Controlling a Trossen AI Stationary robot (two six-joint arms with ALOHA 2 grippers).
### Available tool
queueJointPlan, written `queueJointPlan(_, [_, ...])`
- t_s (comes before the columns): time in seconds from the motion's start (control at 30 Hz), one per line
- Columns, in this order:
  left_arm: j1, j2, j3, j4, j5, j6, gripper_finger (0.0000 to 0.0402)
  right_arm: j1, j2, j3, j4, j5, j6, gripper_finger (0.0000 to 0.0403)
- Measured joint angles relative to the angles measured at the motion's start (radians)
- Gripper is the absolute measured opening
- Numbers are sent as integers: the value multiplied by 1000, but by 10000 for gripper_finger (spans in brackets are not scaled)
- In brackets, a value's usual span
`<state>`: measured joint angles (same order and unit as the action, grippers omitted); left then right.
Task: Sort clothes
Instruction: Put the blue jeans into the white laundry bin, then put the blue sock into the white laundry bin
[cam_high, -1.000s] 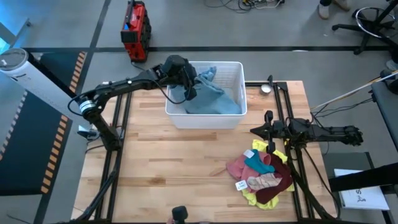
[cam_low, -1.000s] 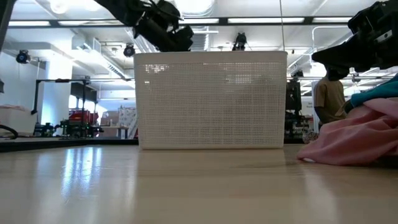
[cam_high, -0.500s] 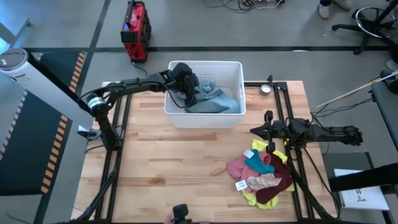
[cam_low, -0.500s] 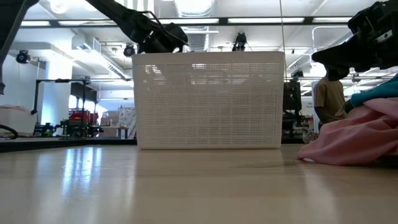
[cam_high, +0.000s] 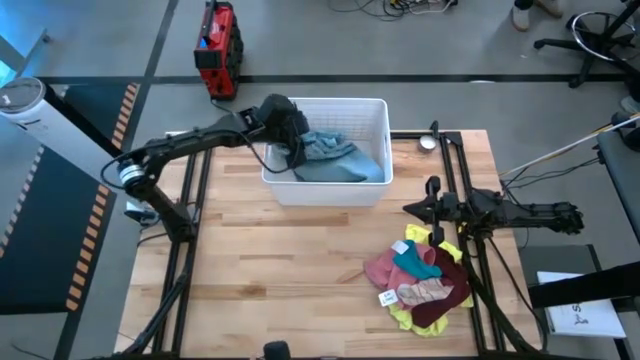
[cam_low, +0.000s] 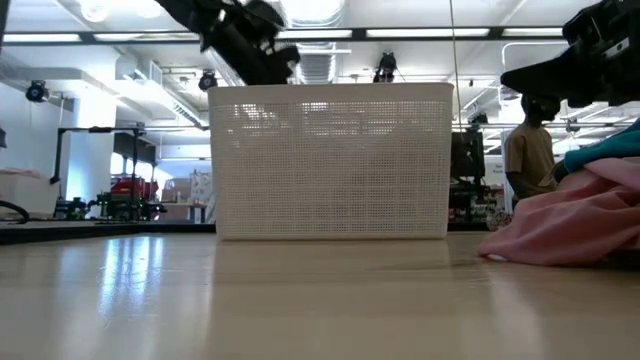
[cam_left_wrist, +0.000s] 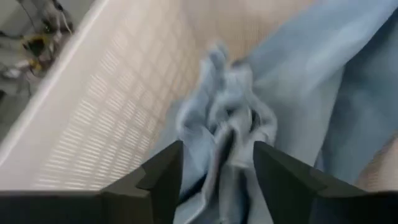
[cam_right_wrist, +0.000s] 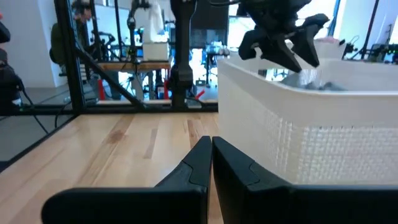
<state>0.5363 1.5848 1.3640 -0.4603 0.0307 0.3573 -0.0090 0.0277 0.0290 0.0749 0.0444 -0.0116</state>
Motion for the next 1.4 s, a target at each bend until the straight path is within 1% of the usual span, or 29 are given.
queueJointPlan(0.17, [-28, -82, 0, -23, 1, 4, 217, 0, 0, 0, 40, -1, 1, 0])
queueJointPlan(0.23, [-49, -129, -13, -14, 2, 37, 220, 0, 0, 0, 50, -1, -5, 0])
queueJointPlan(0.3, [-82, -185, -60, 25, 2, 76, 215, 0, 3, 0, 57, 0, -13, 0])
queueJointPlan(0.43, [-146, -324, -230, 188, 9, 94, 190, 0, 29, 0, 64, 0, -15, 0])
queueJointPlan(0.53, [-180, -451, -380, 309, 8, 59, 168, 0, 55, 0, 73, 0, -11, 5])
queueJointPlan(0.7, [-236, -655, -595, 415, 8, -20, 138, 0, 133, 44, 74, 0, 14, 34])
queueJointPlan(0.8, [-265, -766, -691, 467, 1, -51, 122, 0, 207, 91, 70, 0, 19, 57])
queueJointPlan(0.93, [-304, -886, -803, 504, -91, -69, 103, 2, 336, 175, 50, -26, 41, 82])
queueJointPlan(1.03, [-323, -963, -884, 538, -142, -71, 94, 2, 443, 259, -18, -83, 74, 94])
queueJointPlan(1.13, [-336, -1025, -967, 608, -145, -93, 89, 4, 555, 357, -138, -131, 116, 105])
queueJointPlan(1.17, [-340, -1040, -991, 638, -145, -107, 88, 8, 591, 393, -183, -133, 130, 109])
queueJointPlan(1.27, [-357, -1074, -1045, 706, -144, -132, 91, 26, 692, 499, -323, -167, 172, 123])
queueJointPlan(1.4, [-366, -1087, -1104, 769, -144, -142, 106, 54, 806, 644, -558, -213, 250, 147])
